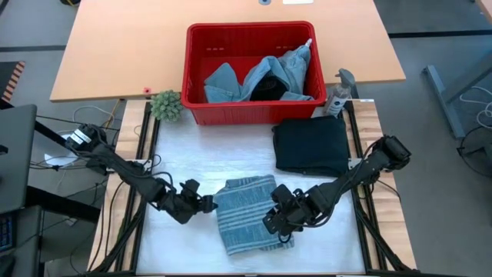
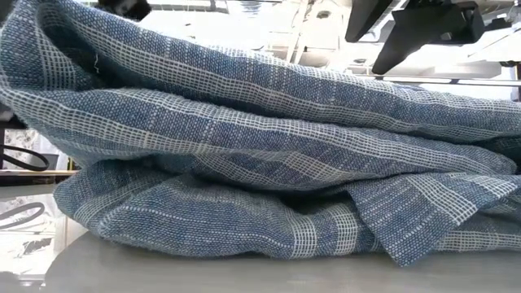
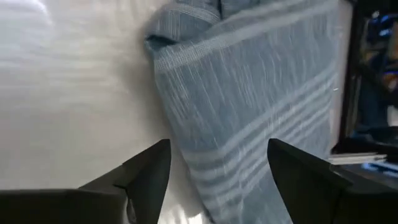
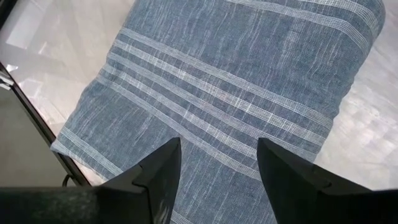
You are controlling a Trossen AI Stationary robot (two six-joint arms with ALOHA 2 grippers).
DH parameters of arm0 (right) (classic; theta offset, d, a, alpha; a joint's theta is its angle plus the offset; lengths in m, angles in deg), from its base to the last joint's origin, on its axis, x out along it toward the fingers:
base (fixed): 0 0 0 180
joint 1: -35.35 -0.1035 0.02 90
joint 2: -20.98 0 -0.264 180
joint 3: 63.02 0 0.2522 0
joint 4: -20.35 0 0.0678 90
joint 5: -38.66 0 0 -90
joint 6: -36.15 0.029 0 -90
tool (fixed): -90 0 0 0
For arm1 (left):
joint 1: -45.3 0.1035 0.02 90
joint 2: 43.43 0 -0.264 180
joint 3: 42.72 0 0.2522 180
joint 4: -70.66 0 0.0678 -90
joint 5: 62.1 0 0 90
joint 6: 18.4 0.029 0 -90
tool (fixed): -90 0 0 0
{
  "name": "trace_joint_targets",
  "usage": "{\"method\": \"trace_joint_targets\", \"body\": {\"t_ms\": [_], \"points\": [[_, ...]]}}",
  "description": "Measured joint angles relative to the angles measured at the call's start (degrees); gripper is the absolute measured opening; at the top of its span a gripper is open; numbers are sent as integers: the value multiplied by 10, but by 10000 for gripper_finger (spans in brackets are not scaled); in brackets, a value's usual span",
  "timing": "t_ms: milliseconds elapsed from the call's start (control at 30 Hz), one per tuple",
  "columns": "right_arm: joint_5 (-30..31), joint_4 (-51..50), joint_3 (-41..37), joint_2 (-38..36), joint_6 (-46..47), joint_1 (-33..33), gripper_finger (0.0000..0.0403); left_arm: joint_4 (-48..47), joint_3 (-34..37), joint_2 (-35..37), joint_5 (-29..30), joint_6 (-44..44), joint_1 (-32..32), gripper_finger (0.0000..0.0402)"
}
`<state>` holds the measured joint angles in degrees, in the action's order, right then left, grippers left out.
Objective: Fold Laundry from Bin
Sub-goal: Fold the blue polo shirt
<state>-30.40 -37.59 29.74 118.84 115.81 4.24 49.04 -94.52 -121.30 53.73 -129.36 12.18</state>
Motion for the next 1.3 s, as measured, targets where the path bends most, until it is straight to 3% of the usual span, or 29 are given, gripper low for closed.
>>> {"method": "trace_joint_targets", "body": {"t_ms": [333,567,767,933,1167,1300], "points": [[0,0,0,0,0,0,235,37,47,-14,-17,-36,33,258],[0,0,0,0,-1,1,235,193,47,-92,-24,-3,52,258],[0,-2,0,0,-1,1,234,261,47,-132,-51,-18,52,244],[0,-3,0,0,-1,1,234,288,47,-128,-51,-13,53,181],[0,-9,0,0,18,1,234,316,47,-127,-33,-12,52,24],[0,-10,0,0,32,1,234,379,47,-127,-19,11,61,7]]}}
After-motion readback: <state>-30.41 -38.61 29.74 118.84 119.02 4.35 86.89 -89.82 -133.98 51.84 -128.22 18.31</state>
